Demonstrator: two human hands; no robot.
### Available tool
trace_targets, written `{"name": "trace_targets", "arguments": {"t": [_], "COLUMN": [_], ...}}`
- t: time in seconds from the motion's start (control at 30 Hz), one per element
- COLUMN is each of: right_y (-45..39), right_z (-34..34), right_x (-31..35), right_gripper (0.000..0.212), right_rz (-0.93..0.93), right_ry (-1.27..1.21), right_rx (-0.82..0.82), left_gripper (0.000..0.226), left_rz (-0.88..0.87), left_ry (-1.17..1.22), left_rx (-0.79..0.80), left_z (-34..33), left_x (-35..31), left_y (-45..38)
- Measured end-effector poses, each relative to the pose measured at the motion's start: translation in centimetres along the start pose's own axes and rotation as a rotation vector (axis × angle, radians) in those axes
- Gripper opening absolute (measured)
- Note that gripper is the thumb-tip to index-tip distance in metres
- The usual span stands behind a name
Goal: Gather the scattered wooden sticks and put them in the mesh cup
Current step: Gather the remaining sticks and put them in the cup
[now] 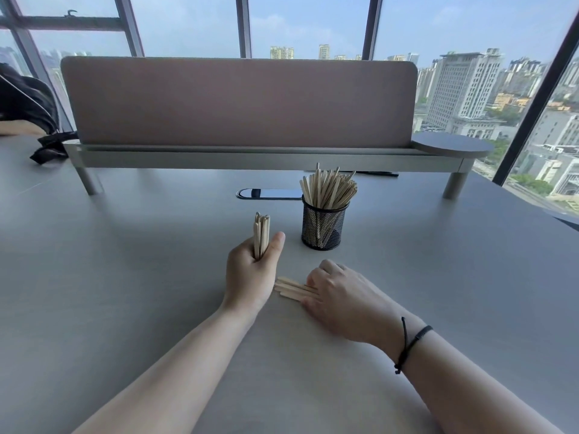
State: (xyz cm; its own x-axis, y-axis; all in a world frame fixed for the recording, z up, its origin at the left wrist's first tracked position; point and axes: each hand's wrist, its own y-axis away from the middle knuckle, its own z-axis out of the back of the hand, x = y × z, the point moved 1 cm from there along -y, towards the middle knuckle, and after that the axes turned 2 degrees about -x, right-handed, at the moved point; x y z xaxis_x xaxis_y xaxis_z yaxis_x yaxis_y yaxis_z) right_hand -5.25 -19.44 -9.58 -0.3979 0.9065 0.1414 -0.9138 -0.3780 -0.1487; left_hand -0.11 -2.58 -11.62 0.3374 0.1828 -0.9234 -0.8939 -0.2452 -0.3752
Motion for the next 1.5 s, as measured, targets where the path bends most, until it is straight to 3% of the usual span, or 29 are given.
{"name": "trace_targets", "arguments": {"t": [0.2,0.47,0.6,1.1,1.3,1.5], "right_y": [-0.8,0.1,-0.2,-0.3,0.3,0.6], "right_z": [-1.3,-1.2,-1.0,-1.2,-0.2,-0.1], "right_x": [-0.5,-1.1,-1.1,0.0,-0.4,0.1], "right_gripper": [0.023,0.046,0.027,0.018,0.014,0.013], "right_rz": [-0.015,-0.054,-0.103,-0.012,-0.139,-0.147], "right_ry": [-0.006,-0.194,-0.319,0.024,-0.272,-0.214], "right_rx": [-0.15,-0.158,-0.198,-0.141,-0.089,-0.045], "left_gripper": [0.062,0.063,0.065,0.063,0.062,0.061], "left_rz": [0.038,0.056,0.06,0.042,0.054,0.059], "left_ry": [-0.004,0.025,0.036,0.015,0.038,0.042], "left_rx": [0.023,0.02,0.031,0.028,0.042,0.042], "left_z": [-0.1,0.0,-0.1,-0.1,-0.1,-0.1], "left_x": [0.4,0.5,0.6,0.7,0.6,0.5], "left_y": [0.0,0.0,-0.1,-0.1,0.0,0.0]}}
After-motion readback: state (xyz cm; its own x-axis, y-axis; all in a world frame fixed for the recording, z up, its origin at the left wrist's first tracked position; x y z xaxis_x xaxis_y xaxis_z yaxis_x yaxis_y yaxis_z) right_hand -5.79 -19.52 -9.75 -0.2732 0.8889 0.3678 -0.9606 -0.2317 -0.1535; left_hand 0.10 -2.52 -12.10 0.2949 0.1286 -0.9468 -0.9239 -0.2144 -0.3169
